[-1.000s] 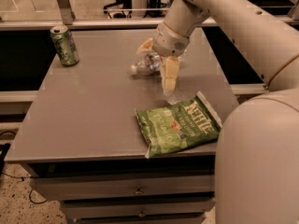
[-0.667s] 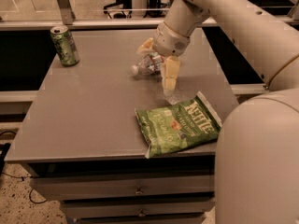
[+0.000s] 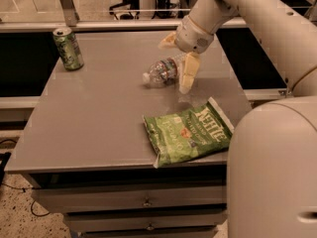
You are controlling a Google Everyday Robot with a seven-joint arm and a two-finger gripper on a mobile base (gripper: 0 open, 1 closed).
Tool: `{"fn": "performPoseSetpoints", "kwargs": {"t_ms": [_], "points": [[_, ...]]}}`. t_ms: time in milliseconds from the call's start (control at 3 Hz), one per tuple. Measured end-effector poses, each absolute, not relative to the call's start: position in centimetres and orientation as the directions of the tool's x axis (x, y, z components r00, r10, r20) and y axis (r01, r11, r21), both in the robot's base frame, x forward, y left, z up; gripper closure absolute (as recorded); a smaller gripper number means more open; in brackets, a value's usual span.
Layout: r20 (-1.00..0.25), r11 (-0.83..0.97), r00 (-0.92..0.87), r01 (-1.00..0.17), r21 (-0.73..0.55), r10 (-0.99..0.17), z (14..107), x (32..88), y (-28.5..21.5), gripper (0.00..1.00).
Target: Knock water bottle over
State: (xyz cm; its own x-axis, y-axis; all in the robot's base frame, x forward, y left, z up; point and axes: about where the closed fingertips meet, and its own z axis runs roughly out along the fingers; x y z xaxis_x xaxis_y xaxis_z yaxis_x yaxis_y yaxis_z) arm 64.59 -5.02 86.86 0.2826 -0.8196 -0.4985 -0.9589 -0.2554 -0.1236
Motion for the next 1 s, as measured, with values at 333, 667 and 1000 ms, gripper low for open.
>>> {"fn": "performPoseSetpoints", "kwargs": {"t_ms": [333, 667, 1000], "points": [[-0.611, -0.079, 0.164, -0.983, -0.165, -0.774, 90.0, 66.9, -7.8, 0.00], [-0.730, 0.121, 0.029, -0.981, -0.153, -0.682, 92.7, 68.3, -11.8, 0.00], [-0.846, 0.333, -0.108, -0.939, -0.085, -0.522, 96.1, 68.1, -17.3, 0.00]]}}
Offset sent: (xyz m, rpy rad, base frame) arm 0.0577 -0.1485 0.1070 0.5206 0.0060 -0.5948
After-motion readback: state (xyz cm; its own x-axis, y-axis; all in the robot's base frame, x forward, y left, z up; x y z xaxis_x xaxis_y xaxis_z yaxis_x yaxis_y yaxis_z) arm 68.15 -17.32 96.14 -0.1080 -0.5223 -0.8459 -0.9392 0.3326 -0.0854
